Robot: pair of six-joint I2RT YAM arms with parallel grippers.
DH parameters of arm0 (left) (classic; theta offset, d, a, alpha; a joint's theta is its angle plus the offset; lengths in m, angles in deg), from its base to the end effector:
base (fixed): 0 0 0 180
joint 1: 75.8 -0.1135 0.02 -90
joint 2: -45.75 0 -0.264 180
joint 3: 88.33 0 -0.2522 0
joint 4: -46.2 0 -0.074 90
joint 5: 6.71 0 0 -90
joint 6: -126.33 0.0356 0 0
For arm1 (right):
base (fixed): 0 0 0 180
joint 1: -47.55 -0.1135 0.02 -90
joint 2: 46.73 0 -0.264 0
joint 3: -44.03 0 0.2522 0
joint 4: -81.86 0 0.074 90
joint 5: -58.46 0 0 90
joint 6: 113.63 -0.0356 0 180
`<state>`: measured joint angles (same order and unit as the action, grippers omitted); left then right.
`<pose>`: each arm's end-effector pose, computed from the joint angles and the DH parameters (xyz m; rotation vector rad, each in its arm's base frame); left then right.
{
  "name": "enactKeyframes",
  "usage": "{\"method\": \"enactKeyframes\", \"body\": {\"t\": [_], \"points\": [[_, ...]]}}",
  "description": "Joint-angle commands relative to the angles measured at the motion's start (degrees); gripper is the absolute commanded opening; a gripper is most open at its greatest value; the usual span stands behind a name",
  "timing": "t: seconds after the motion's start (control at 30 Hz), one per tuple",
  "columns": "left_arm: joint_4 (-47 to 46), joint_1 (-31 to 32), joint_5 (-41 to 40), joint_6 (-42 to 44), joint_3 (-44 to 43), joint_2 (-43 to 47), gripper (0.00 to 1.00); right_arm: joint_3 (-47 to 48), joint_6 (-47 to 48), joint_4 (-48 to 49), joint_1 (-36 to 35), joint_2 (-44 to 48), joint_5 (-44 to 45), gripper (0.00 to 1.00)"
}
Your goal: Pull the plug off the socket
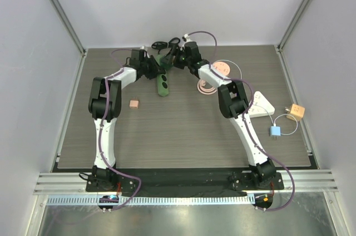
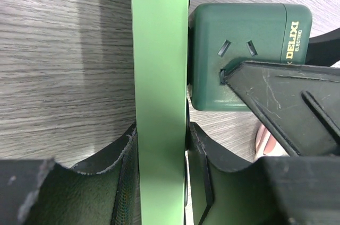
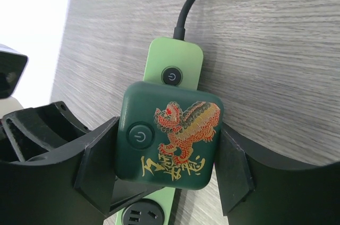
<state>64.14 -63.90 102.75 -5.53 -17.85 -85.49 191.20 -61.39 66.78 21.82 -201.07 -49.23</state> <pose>0.4977 -0.1170 0.1500 -0.4267 2.3312 -0.8632 0.5431 0.2737 0.1555 0.0019 2.0855 1.0071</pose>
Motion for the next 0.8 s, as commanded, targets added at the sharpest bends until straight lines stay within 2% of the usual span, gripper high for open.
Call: {"method": "enactKeyframes", "body": {"t": [0.0, 0.03, 0.2, 0.37, 0.47, 0.57, 0.6, 0.77], "points": [[3.1, -0.3, -3.9, -0.23, -1.18, 0.81, 0.0, -7.42, -4.84, 11.4, 2.0, 5.88, -0.14, 0.01], [4.5, -0.39, -4.86, -0.32, -1.26, 0.9, 0.0, -9.11, -6.52, 16.65, 2.62, 6.33, -1.28, 0.01], [6.01, -1.0, -7.6, -1.2, -1.53, 0.72, 0.0, -12.28, -14.09, 23.28, 6.48, 5.9, -7.7, 0.01], [7.76, -1.18, -7.95, -1.55, -2.58, -0.24, 0.0, -17.12, -20.51, 34.8, 7.63, 6.42, -11.13, 0.01], [8.64, -1.18, -10.05, -0.68, -2.32, 0.19, 0.0, -18.61, -15.01, 30.61, 7.11, 8.43, -9.12, 0.01], [9.35, -1.18, -11.03, 0.38, -2.5, 0.46, 0.0, -19.23, -4.89, 22.08, 6.05, 12.04, -2.71, 0.01], [9.35, -1.18, -11.03, 0.47, -2.5, 0.46, 0.0, -20.19, -3.13, 20.67, 5.61, 13.0, 1.22, 0.01], [9.17, -1.18, -11.11, 1.43, -2.23, 0.72, 0.0, -23.01, 6.53, 16.27, 3.16, 17.75, 9.94, 0.01]]}}
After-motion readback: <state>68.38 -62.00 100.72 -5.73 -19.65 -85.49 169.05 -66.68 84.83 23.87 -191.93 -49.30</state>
